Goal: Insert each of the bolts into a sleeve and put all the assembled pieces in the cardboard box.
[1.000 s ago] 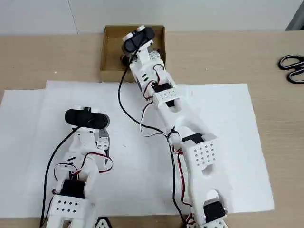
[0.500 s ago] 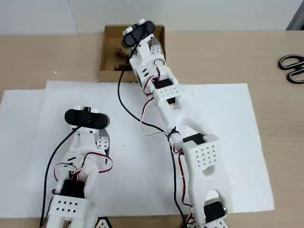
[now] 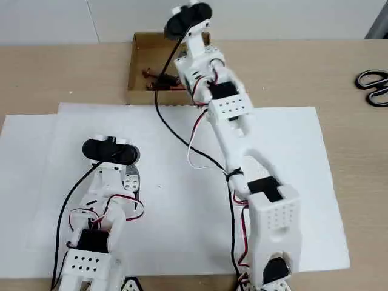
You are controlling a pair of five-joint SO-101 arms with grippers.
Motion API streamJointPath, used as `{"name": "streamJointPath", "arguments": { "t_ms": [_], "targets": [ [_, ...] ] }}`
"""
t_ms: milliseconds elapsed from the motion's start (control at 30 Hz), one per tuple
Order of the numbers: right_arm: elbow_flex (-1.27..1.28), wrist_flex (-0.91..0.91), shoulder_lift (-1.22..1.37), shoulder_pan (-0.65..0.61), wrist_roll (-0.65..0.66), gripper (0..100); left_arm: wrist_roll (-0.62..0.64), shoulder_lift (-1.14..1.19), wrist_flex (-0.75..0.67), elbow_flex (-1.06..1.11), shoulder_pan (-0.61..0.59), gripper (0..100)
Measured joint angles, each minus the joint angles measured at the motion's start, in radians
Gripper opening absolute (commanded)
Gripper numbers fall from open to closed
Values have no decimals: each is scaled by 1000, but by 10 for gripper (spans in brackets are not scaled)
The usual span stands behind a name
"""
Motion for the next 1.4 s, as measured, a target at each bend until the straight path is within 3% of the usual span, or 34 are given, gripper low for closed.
{"name": "streamJointPath", "arguments": {
  "t_ms": [500, 767, 1000, 1400],
  "targets": [
    [0, 707, -370, 127, -203, 4, 0, 0, 0, 0, 0, 6],
    [2, 951, -462, 172, -279, 5, 0, 0, 0, 0, 0, 6],
    [238, 907, -612, 272, -298, 5, 0, 0, 0, 0, 0, 6],
    [1122, 354, -1206, 296, -241, 2, 0, 0, 0, 0, 0, 6]
  ]
}}
